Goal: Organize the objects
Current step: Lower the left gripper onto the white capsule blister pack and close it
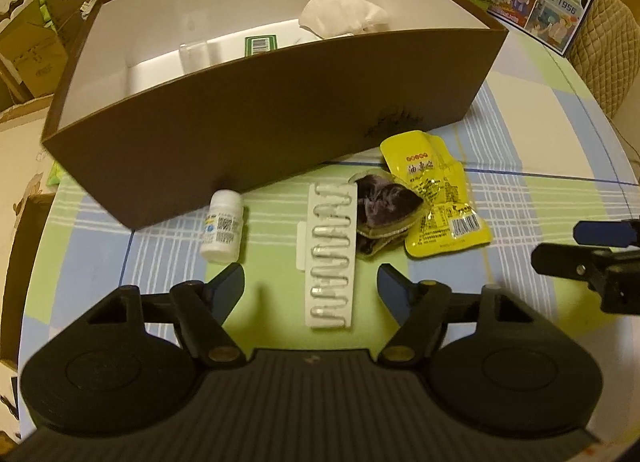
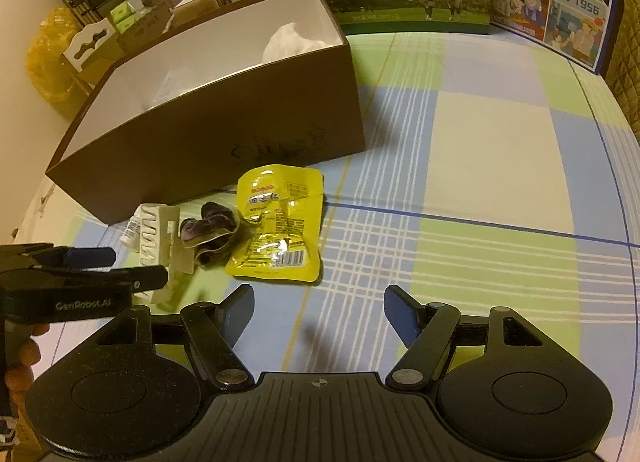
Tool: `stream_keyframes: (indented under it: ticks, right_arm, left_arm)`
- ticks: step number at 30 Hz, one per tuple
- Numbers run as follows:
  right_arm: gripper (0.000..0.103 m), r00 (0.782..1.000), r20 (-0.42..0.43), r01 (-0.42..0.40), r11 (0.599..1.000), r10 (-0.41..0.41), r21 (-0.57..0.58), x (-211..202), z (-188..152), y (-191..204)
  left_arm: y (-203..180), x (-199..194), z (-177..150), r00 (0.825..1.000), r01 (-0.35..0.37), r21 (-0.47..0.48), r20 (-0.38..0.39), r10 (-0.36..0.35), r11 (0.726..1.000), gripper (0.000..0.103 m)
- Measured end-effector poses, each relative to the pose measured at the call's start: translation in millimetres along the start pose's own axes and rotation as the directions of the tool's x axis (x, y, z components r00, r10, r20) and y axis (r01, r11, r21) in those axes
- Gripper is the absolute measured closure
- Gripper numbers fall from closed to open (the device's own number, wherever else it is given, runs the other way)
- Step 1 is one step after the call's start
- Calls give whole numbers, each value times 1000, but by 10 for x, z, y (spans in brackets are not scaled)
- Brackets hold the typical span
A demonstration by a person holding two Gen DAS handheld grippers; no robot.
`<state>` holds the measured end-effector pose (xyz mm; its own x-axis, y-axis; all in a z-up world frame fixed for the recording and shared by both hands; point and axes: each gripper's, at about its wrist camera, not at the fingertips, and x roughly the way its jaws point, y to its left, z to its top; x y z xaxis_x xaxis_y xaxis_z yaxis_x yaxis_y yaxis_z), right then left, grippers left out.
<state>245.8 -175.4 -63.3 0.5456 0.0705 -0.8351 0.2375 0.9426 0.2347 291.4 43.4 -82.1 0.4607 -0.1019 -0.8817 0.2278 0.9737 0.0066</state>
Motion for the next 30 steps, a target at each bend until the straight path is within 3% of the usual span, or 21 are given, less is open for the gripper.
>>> stream_keyframes:
  ticks: [5,12,19,30]
  right_arm:
    - [34,1000,-5,11,1000,-10,12,19,8,-44]
    - [34,1000,-11,17,1000,-17,21,55,22,-73]
    - [34,1000,-2,17,1000,-17,18,116,50,-64]
    - [34,1000,23,8,999,-7,-32,419,196,57]
  left_arm:
    - [-46,97,75,1000,-10,24,-1,10,1000,34]
    - [-59,214,139,1000,-9,32,-10,10,999,45]
    - [-37,264,149,1000,11,20,-6,-10,1000,78]
    - [115,176,127,1000,-16,-13,20,17,1000,79]
